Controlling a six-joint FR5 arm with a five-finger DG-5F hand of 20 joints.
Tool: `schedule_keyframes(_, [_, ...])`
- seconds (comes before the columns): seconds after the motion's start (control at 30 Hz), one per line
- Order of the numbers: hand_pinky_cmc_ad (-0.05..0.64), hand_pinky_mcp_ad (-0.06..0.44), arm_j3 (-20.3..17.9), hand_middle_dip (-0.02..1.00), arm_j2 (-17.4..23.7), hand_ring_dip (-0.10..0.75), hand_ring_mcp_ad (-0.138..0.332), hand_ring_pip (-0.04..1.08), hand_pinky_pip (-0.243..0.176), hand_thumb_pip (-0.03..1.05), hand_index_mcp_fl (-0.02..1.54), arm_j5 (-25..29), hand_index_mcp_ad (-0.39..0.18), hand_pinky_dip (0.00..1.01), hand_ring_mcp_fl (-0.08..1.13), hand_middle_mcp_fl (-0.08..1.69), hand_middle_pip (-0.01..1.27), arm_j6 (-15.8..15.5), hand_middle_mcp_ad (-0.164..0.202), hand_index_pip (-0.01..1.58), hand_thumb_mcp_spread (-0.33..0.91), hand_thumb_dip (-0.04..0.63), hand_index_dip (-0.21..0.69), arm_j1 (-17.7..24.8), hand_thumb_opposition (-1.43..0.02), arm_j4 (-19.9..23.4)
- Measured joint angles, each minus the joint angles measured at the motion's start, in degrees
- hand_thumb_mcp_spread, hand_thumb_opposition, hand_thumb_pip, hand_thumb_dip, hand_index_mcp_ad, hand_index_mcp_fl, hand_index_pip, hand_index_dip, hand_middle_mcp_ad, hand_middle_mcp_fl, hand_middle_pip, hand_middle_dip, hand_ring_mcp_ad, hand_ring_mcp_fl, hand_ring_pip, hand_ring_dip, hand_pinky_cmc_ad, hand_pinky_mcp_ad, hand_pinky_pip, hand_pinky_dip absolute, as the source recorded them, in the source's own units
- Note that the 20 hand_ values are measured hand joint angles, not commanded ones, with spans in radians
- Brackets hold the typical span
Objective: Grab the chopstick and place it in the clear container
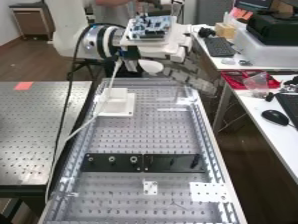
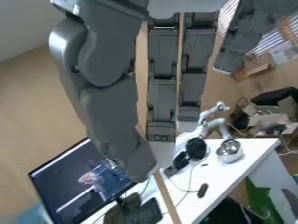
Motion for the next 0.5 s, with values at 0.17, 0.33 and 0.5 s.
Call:
schedule_keyframes(0.17, [0.309,0.215,-2.87,0.6,2.26,0.473,0.051,0.1,0.009,0.5,1.12,3.66,-0.162,0.18,0.77,1.2,0.47,-1.31,0.075,0.76,0.72,0.3,0.14,4.28,-1.1,-0.02])
schedule_keyframes(0.33, [0.309,0.227,-4.68,0.6,3.47,0.471,0.051,0.1,0.021,0.5,1.12,8.79,-0.162,0.18,0.77,1.2,0.47,-1.72,0.075,0.76,0.71,0.3,0.138,9.27,-1.1,-0.4])
schedule_keyframes(0.5, [0.309,0.225,-5.69,0.6,3.81,0.469,0.054,0.1,0.021,0.5,1.12,14.95,-0.162,0.18,0.77,1.2,0.47,-1.96,0.075,0.76,0.71,0.3,0.143,15.03,-1.1,-1.55])
